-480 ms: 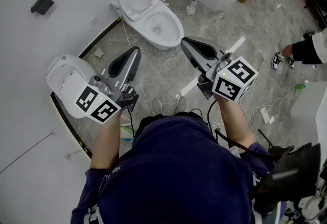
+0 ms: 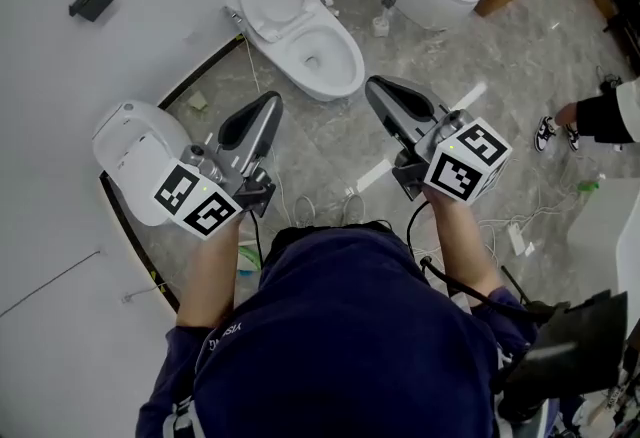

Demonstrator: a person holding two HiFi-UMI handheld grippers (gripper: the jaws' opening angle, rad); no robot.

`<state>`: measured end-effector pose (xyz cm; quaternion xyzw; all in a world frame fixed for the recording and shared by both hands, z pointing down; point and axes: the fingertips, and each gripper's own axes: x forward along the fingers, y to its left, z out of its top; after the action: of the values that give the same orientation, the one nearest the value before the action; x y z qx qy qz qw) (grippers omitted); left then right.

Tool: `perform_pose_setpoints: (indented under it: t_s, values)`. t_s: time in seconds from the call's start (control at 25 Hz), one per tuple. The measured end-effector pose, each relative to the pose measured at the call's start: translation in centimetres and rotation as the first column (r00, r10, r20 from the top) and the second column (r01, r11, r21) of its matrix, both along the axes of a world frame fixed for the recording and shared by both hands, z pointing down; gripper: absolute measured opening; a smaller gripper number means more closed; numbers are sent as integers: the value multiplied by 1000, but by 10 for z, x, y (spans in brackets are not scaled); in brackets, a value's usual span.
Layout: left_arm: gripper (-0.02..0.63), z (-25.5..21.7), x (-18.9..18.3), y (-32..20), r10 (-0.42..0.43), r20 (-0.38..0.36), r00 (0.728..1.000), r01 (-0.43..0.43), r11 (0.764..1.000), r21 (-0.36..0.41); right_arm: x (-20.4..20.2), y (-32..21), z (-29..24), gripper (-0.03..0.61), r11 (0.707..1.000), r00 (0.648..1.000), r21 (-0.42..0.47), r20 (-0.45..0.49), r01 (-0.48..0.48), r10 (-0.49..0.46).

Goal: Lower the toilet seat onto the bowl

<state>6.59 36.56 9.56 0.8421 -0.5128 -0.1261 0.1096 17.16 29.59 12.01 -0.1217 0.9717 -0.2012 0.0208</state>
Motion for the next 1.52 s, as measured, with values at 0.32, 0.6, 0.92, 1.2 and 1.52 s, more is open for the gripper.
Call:
perform_pose_setpoints:
  t_s: [0.32,0.6,0.92,1.2,1.52]
  values:
    - [-2,21,11,-3,-15,-7,1000,15,1000,-11,12,-9,24,9,999,1000,-15,-9,30,-30]
    - [-2,20,10,-21,-57,-9,998,57,997,-45,25,-38,24,9,998,1000,-45,-1,31,-31]
    - [-2,37,-18,-54,-61,-28,998,59,996,-70,1,-72,40,9,997,999,-75,-32,13,-16]
    - [-2,55,-81,-116,-38,-43,998,35,996,-80,-58,-130,62,9,996,998,-94,-68,-6,0]
    - [-2,69,-186,-193,-28,-38,999,24,993,-116,-172,-208,89,9,993,991,-121,-130,-5,-11]
